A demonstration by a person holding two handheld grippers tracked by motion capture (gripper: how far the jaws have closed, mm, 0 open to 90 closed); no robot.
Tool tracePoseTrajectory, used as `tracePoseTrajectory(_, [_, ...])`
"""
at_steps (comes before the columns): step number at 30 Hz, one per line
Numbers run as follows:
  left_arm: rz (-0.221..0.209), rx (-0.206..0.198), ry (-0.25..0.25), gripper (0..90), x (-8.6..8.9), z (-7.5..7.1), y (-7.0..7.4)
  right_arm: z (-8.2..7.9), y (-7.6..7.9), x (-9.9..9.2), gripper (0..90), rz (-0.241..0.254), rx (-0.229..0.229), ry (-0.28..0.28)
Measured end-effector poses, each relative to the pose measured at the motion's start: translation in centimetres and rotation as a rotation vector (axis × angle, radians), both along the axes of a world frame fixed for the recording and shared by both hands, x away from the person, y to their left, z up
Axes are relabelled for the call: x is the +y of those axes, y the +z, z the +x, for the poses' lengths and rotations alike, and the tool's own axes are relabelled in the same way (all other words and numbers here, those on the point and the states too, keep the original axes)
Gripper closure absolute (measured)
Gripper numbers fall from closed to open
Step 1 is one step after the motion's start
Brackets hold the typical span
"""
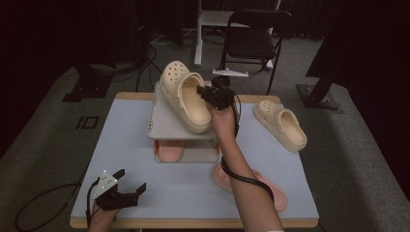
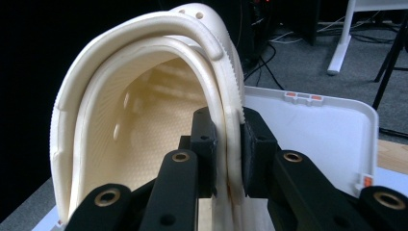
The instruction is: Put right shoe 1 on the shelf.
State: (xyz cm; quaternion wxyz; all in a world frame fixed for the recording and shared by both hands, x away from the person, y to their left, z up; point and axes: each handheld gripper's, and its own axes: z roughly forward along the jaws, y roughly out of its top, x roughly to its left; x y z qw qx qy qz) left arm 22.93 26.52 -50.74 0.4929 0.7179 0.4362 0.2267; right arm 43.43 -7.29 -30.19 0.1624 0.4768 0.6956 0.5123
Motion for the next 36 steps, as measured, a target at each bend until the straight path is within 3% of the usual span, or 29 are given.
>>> tracePoseTrajectory(10, [0.000,-0.005,-0.004,0.0,0.0,-0.1,0.1,1.0,-0.6,2.0,78.3,-0.007,0.009,-0.028])
tracePoseTrajectory(19, [-0.008,-0.005,-0.009,0.0,0.0,-0.2,0.1,1.7,-1.8,3.7,78.3,-0.046,0.017,-0.052])
tracePoseTrajectory(36, [-0.009,-0.003,-0.011,0.0,-0.1,-0.1,0.0,2.7,-3.2,3.6,77.1,-0.056,0.063,-0.065])
